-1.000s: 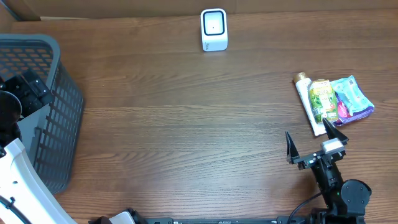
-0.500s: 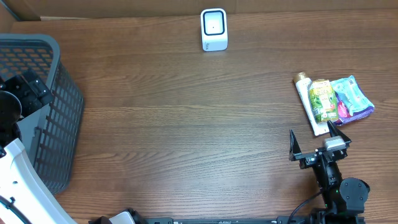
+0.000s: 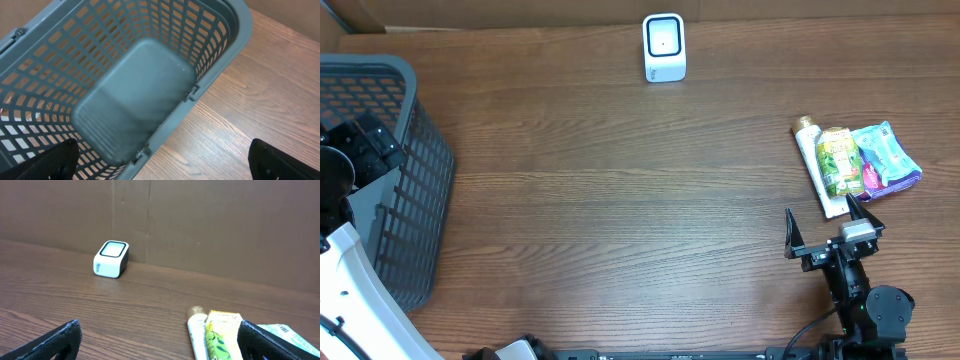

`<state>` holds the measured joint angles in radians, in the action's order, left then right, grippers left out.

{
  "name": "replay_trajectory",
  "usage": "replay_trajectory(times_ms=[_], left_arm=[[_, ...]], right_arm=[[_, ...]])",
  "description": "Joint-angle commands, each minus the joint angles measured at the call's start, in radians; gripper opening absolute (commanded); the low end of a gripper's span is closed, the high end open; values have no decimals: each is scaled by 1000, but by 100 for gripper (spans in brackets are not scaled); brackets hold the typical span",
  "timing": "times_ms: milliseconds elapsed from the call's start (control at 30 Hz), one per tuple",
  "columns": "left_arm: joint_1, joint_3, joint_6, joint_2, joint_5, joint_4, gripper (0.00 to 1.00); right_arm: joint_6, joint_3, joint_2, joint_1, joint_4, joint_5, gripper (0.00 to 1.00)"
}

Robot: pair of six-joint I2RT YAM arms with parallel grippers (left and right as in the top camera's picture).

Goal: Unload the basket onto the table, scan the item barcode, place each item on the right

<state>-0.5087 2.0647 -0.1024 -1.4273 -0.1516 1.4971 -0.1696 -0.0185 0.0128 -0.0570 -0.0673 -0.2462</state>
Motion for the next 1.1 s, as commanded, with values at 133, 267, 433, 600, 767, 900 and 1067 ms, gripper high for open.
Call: replay_trajectory(times_ms=[133,267,433,600,767,900,1067], left_arm=[[-2,11,-10,-5,-5,-2,100],[-1,11,2,-6,-20,-11,100],[18,11,2,19,-16,-12,100],[146,-37,2,121,-2,-108,100],[231,-225,62,268,171,-333,100],[245,-472,63,393,325,-606,99],[304,-822,106,539,359,-933,100]], right_arm=[[-3,10,-10,6,5,13,100],[-3,10,-10,5,5,13,100],[-3,10,-10,5,5,14,100],[-3,10,-10,5,5,13,100],[-3,10,-10,5,5,14,100],[-3,10,-10,6,5,14,100],[-3,10,-10,5,5,14,100]])
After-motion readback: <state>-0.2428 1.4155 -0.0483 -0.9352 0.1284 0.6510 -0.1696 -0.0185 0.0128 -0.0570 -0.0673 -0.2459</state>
